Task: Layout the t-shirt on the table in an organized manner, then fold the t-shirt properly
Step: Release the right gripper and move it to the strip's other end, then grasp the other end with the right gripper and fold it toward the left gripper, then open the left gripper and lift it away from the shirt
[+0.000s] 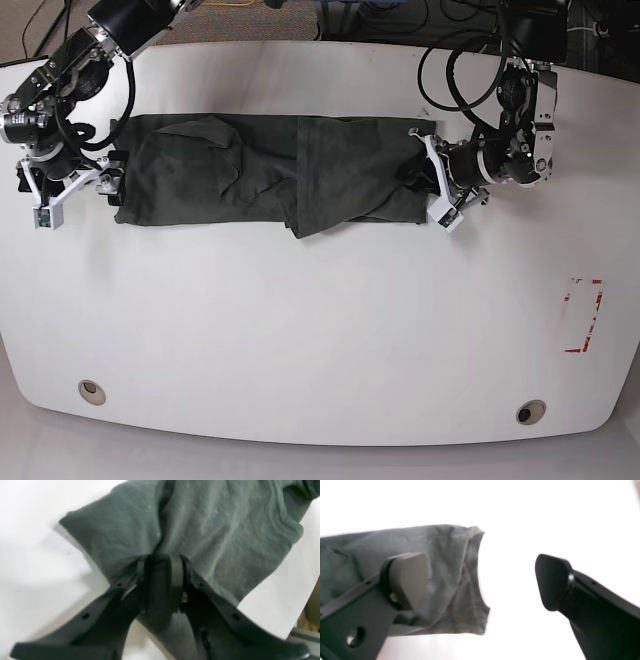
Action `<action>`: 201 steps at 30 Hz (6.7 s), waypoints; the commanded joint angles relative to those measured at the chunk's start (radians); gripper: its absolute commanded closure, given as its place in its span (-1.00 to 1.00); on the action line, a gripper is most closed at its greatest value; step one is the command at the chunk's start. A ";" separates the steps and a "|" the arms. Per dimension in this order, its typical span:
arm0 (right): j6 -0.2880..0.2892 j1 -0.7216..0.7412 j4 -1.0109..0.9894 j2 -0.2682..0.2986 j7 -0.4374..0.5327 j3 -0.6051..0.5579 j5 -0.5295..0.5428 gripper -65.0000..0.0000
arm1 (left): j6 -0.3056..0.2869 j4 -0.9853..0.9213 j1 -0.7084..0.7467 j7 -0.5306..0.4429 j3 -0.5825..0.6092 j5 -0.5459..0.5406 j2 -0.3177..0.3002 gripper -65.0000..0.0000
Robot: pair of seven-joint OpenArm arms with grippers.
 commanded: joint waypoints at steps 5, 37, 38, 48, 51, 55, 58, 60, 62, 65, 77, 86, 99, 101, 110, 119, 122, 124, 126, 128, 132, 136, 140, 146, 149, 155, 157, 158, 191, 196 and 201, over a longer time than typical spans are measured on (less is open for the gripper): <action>0.002 0.005 -0.178 0.079 0.000 0.025 0.182 -1.00 | 0.010 -0.079 -0.008 -0.040 0.001 0.040 -0.052 0.68; 0.002 -0.013 -0.358 -0.030 0.065 -0.107 0.220 -1.00 | 0.007 -0.110 -0.007 -0.062 -0.002 0.037 -0.082 0.68; 0.002 -0.013 -0.359 -0.038 0.065 -0.107 0.219 -1.00 | 0.007 -0.110 -0.007 -0.062 -0.002 0.037 -0.082 0.68; 0.002 -0.024 -0.361 -0.040 0.117 -0.107 0.219 -0.51 | 0.007 -0.110 -0.008 -0.062 -0.002 0.037 -0.082 0.68; 0.002 -0.024 -0.355 -0.038 0.117 -0.107 0.219 -0.14 | 0.007 -0.110 -0.008 -0.062 -0.002 0.037 -0.082 0.68; 0.002 -0.024 -0.350 -0.035 0.117 -0.107 0.222 0.50 | 0.012 -0.111 -0.008 -0.060 0.001 0.040 -0.081 0.68; 0.002 -0.024 -0.327 -0.034 0.117 -0.108 0.219 0.84 | 0.015 -0.114 -0.010 -0.057 0.005 0.042 -0.081 0.68; 0.002 -0.024 -0.303 -0.034 0.117 -0.108 0.219 0.94 | 0.015 -0.114 -0.010 -0.037 0.004 0.042 -0.078 0.68; 0.002 -0.027 -0.277 -0.034 0.117 -0.108 0.219 0.94 | 0.015 -0.114 -0.011 -0.023 0.002 0.042 -0.075 0.68; 0.002 -0.043 -0.223 -0.035 0.117 -0.119 0.219 0.95 | 0.015 -0.111 -0.025 -0.007 0.007 0.040 -0.073 0.68; 0.002 -0.110 0.079 -0.043 0.117 -0.321 0.228 0.96 | 0.016 -0.111 -0.039 0.010 0.007 0.042 -0.044 0.68; 0.002 -0.102 0.150 -0.093 0.117 -0.487 0.228 0.96 | 0.061 -0.111 -0.039 0.010 0.007 0.042 -0.016 0.68; 0.002 -0.059 0.150 -0.213 0.118 -0.650 0.219 0.96 | 0.096 -0.111 -0.039 0.007 0.007 0.040 -0.015 0.68; 0.002 -0.049 0.149 -0.231 0.118 -0.660 0.219 0.96 | 0.096 -0.111 -0.039 0.007 0.007 0.040 -0.015 0.68; 0.002 -0.030 0.144 -0.268 0.118 -0.700 0.219 0.96 | 0.096 -0.111 -0.039 0.010 0.009 0.040 0.019 0.68; 0.002 -0.035 0.142 -0.271 0.123 -0.751 0.219 0.96 | 0.096 -0.111 -0.039 0.010 0.009 0.040 0.028 0.68; 0.002 -0.035 0.142 -0.271 0.123 -0.754 0.219 0.95 | 0.096 -0.111 -0.039 0.010 0.009 0.040 0.043 0.68; 0.002 -0.035 0.142 -0.271 0.123 -0.756 0.219 0.95 | 0.096 -0.111 -0.039 0.010 0.009 0.040 0.046 0.68; 0.002 -0.033 0.142 -0.271 0.123 -0.756 0.219 0.95 | 0.096 -0.111 -0.039 0.010 0.009 0.042 0.048 0.68; 0.002 -0.033 0.142 -0.273 0.123 -0.756 0.219 0.95 | 0.098 -0.111 -0.039 0.010 0.009 0.042 0.048 0.68; 0.002 -0.033 0.142 -0.273 0.124 -0.756 0.219 0.95 | 0.098 -0.111 -0.039 0.010 0.025 0.042 0.049 0.68; 0.002 -0.033 0.142 -0.273 0.124 -0.756 0.219 0.94 | 0.098 -0.110 -0.039 0.010 0.051 0.040 0.049 0.68; 0.002 -0.033 0.142 -0.273 0.124 -0.757 0.219 0.86 | 0.098 -0.110 -0.039 0.010 0.056 0.039 0.049 0.68; 0.002 -0.035 0.142 -0.273 0.124 -0.757 0.219 0.17 | 0.098 -0.110 -0.039 0.010 0.056 0.037 0.049 0.68; 0.002 -0.038 0.142 -0.273 0.124 -0.759 0.223 -0.14 | 0.098 -0.110 -0.039 0.010 0.056 0.036 0.049 0.67; 0.002 -0.038 0.144 -0.271 0.124 -0.788 0.228 -0.47 | 0.098 -0.110 -0.042 0.007 0.055 0.036 0.066 0.67; 0.002 -0.038 0.145 -0.270 0.124 -0.800 0.228 -0.45 | 0.098 -0.110 -0.050 0.009 0.051 0.036 0.073 0.67; 0.002 -0.038 0.145 -0.270 0.124 -0.799 0.228 -0.44 | 0.098 -0.110 -0.051 0.009 0.051 0.036 0.074 0.67; 0.002 -0.035 0.144 -0.130 0.124 -0.780 0.136 -0.33 | 0.095 0.148 -0.042 0.030 -0.094 -0.172 0.062 0.00; 0.002 -0.030 0.133 -0.133 0.124 -0.791 0.136 -0.35 | 0.093 0.194 -0.028 0.050 -0.182 -0.236 0.000 0.00; 0.002 -0.006 0.098 -0.135 0.154 -0.878 0.134 -0.35 | 0.093 0.219 0.013 0.050 -0.332 -0.322 -0.101 0.01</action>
